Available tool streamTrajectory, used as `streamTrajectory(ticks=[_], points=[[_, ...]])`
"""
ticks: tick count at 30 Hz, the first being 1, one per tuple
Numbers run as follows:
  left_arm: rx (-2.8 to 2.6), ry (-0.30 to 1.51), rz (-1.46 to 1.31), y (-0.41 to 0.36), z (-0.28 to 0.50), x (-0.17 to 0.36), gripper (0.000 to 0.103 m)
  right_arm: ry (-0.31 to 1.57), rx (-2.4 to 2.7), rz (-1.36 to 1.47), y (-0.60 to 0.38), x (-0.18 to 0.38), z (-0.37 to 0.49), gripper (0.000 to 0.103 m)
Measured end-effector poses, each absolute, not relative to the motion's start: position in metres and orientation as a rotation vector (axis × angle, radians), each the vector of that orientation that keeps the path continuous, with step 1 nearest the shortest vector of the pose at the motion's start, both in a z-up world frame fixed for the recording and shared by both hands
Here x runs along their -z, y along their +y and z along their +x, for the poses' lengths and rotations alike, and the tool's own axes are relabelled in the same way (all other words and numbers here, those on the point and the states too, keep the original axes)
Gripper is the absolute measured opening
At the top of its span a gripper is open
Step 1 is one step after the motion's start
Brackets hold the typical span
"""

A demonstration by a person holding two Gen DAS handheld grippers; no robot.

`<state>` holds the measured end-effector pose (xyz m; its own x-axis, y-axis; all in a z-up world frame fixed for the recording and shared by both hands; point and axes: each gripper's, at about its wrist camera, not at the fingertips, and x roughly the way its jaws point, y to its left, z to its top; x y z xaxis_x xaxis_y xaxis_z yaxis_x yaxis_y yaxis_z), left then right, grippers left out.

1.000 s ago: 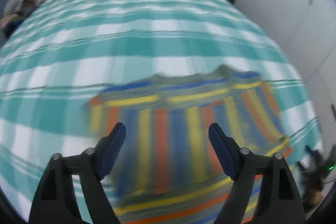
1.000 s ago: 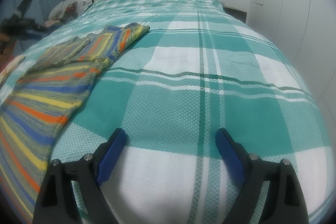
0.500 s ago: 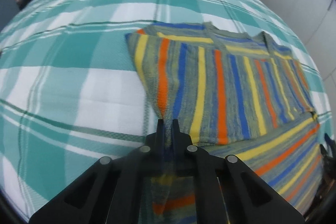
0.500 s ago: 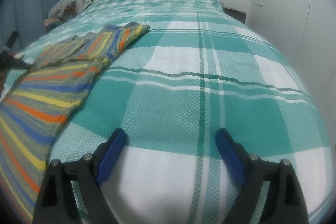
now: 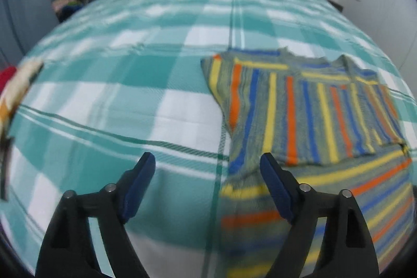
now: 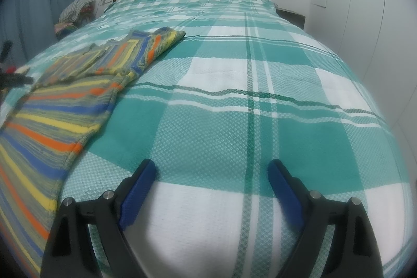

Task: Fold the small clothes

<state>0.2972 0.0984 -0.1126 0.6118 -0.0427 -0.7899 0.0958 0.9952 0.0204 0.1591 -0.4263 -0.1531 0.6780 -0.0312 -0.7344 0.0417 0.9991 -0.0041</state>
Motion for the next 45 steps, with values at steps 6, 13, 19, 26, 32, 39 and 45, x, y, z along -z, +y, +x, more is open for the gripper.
streamTrajectory(ticks=[6, 13, 19, 26, 32, 39, 45], points=[[0.094, 0.744, 0.087, 0.107, 0.231, 0.049, 0.097, 0.834, 0.037, 0.020, -0.427, 0.154, 0.160, 0.090], [0.002, 0.594, 0.156, 0.118, 0.196, -0.004, 0.103, 0.854, 0.058, 0.039, -0.430, 0.142, 0.161, 0.091], [-0.109, 0.686, 0.139, 0.156, 0.252, 0.068, 0.102, 0.782, 0.136, 0.036, -0.435, 0.105, 0.166, 0.091], [-0.129, 0.777, 0.034, 0.170, 0.283, 0.123, 0.102, 0.805, 0.163, 0.005, -0.435, 0.108, 0.185, 0.091], [-0.103, 0.826, 0.016, 0.167, 0.296, 0.140, 0.102, 0.875, 0.210, 0.061, -0.452, 0.141, 0.194, 0.092], [-0.018, 0.949, 0.027, 0.175, 0.322, 0.179, 0.103, 0.867, 0.232, 0.027, -0.453, 0.131, 0.206, 0.095], [-0.027, 0.946, 0.048, 0.170, 0.318, 0.178, 0.103, 0.935, 0.213, 0.051, -0.465, 0.154, 0.225, 0.103]])
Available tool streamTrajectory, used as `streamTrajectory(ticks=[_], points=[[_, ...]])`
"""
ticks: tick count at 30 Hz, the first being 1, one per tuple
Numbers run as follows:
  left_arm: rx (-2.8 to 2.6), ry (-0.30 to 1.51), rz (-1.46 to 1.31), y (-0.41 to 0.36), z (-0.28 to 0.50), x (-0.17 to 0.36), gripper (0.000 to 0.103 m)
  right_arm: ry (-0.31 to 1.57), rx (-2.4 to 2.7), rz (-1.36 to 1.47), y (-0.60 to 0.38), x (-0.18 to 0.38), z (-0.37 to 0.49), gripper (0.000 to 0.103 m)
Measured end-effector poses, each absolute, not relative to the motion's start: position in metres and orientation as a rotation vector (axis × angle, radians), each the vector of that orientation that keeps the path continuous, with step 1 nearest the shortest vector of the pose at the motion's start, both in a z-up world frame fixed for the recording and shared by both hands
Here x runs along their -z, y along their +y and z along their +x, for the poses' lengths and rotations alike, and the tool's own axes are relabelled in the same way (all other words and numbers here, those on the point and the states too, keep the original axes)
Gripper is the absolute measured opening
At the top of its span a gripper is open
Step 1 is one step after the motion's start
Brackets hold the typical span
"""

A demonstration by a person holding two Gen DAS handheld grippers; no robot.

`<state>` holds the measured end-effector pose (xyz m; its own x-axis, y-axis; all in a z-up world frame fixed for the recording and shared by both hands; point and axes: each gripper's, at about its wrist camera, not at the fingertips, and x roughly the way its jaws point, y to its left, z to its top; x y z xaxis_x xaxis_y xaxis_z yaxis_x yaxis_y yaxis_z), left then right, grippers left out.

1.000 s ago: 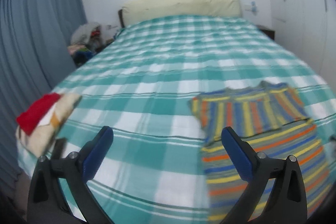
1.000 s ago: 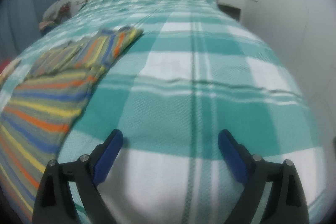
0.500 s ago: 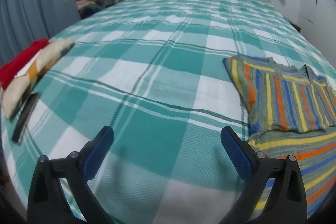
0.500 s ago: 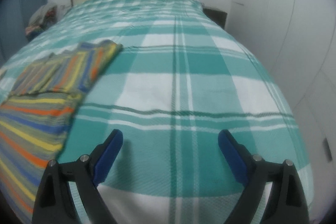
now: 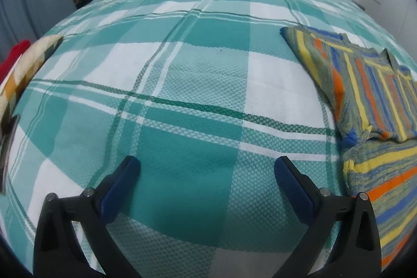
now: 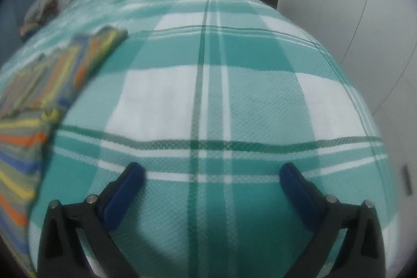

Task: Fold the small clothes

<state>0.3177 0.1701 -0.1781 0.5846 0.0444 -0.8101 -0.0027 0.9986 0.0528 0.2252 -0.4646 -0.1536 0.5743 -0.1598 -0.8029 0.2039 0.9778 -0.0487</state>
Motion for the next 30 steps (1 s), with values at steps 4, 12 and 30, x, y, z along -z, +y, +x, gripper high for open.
streamTrajectory(ticks=[4, 12, 30], points=[[-0.022, 0.946, 0.035, 0.1731, 0.3182, 0.1779, 0.103, 0.926, 0.218, 0.039, -0.4620, 0.1520, 0.2210, 0.103], [-0.022, 0.947, 0.036, 0.1732, 0.3197, 0.1778, 0.103, 0.930, 0.216, 0.044, -0.4626, 0.1529, 0.2219, 0.103], [-0.022, 0.947, 0.036, 0.1731, 0.3196, 0.1779, 0.103, 0.931, 0.216, 0.044, -0.4626, 0.1525, 0.2213, 0.103]])
